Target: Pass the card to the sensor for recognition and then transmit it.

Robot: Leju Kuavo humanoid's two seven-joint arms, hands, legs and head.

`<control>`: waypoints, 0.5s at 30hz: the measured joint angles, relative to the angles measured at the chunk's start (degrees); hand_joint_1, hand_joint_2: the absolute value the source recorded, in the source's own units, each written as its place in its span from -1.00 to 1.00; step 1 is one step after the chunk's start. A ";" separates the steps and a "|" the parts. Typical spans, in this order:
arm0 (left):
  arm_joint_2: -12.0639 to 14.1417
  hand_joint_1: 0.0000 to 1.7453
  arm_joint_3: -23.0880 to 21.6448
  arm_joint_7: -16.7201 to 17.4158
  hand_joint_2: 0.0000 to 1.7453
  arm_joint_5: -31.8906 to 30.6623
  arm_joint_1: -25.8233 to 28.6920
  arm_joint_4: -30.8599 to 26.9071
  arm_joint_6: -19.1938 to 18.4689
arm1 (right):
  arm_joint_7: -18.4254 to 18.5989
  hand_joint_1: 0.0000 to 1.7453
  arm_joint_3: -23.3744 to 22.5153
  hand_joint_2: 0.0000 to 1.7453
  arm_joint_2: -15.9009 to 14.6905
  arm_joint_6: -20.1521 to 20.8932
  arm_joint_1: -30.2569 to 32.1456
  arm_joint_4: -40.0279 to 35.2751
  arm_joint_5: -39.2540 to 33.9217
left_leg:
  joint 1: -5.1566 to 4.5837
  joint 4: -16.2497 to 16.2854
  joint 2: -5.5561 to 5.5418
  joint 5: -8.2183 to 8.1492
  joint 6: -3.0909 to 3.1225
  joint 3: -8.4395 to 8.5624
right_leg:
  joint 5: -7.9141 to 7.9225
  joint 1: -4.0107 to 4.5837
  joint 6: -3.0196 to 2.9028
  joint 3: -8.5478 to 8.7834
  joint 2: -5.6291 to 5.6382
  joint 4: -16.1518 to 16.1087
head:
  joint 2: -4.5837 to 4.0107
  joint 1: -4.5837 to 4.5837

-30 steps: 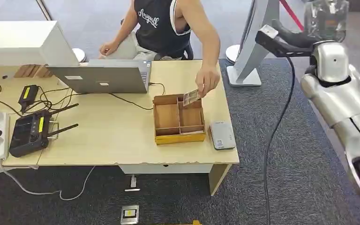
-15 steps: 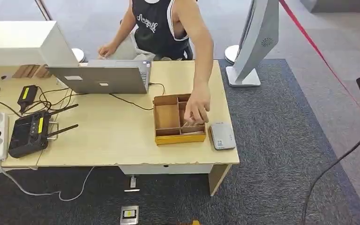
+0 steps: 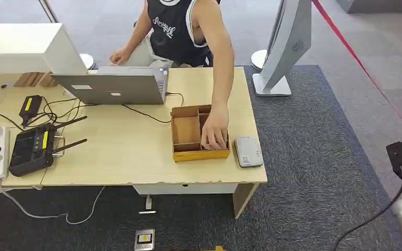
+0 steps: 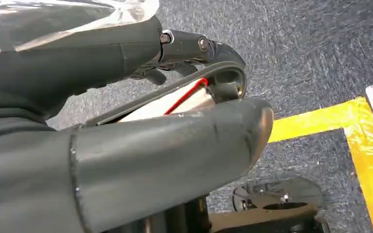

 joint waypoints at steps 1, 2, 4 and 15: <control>-0.13 -1.00 0.35 0.37 -1.00 0.02 0.00 0.00 0.00 | 0.35 -1.00 -0.30 -1.00 1.26 0.07 0.07 1.50 0.48 | 0.00 0.00 0.01 0.00 0.00 0.01 | 0.00 0.00 -0.01 0.00 0.00 0.00 | 0.00 0.00; -0.31 -1.00 0.63 0.78 -1.00 0.04 0.00 0.00 0.00 | 0.87 -1.00 -0.46 -1.00 2.39 0.13 0.23 2.42 0.92 | 0.00 -0.01 0.02 0.00 0.00 0.01 | 0.00 0.00 -0.01 0.00 0.01 0.00 | 0.00 -0.04; -0.59 -1.00 1.20 2.14 -1.00 0.72 -0.01 -0.02 0.00 | 1.70 -1.00 -0.50 -1.00 5.02 0.83 0.23 4.32 2.16 | 0.04 -0.02 0.02 0.02 -0.02 0.02 | 0.00 0.05 -0.02 0.01 0.02 0.01 | 0.00 0.00; -1.68 -1.00 1.40 7.78 -1.00 4.24 -0.01 -0.61 0.00 | 7.84 -1.00 1.53 -1.00 16.87 5.37 -0.50 10.29 6.64 | 0.05 -0.02 -0.02 0.09 -0.11 0.02 | 0.00 0.06 -0.05 0.01 -0.04 0.08 | 0.00 -0.02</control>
